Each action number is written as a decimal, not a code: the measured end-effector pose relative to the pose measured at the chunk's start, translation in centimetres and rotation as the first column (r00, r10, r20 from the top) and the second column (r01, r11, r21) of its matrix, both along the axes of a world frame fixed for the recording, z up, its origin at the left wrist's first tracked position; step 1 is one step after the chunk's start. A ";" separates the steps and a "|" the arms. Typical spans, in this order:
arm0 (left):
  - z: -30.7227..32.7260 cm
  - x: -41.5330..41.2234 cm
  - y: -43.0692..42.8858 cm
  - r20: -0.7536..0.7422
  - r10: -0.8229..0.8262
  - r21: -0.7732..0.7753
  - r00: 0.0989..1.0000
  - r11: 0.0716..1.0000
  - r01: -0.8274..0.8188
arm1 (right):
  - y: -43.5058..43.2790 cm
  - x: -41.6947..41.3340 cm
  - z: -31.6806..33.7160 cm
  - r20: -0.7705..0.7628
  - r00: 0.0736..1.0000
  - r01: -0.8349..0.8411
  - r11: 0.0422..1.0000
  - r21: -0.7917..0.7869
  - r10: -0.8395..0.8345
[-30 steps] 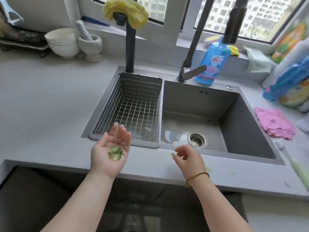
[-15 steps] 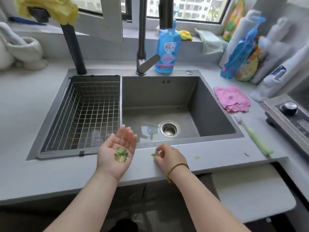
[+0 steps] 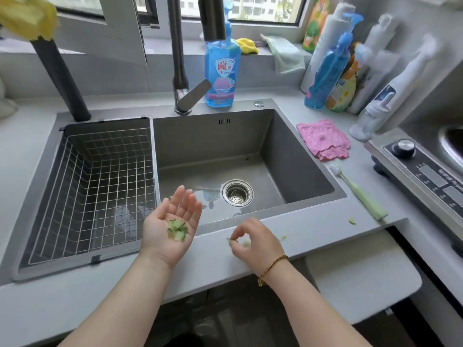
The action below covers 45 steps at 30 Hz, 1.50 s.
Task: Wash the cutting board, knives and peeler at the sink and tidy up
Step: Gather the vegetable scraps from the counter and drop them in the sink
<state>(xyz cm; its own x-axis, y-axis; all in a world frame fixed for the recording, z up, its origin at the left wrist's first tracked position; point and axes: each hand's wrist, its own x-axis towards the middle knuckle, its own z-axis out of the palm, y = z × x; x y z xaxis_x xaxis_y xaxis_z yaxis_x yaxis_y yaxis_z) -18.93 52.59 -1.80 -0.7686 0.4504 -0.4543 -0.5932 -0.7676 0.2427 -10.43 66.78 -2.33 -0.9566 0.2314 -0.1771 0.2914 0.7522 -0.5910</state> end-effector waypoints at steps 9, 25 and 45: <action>-1.4 -1.1 1.1 -0.014 -0.109 0.060 0.994 0.992 0.109 | 2.0 1.5 -0.7 0.141 0.975 0.176 0.984 -0.028 -0.170; -2.5 -2.8 2.3 -0.005 -0.219 0.052 0.976 0.974 0.219 | 1.3 -0.1 -0.1 0.237 0.950 0.193 0.979 0.066 -0.203; -1.7 -1.2 8.0 0.095 -0.422 0.081 0.901 0.906 0.416 | -1.5 -2.3 -1.4 -0.621 0.754 0.424 0.881 0.212 -0.214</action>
<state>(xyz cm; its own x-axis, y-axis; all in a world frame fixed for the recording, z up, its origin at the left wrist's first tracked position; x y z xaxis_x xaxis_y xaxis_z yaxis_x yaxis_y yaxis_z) -20.12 60.55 -3.52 -0.4510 0.7476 -0.4876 -0.8831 -0.4529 0.1225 -12.73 65.33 -3.68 -0.7121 0.4834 0.5091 0.2425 0.8499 -0.4678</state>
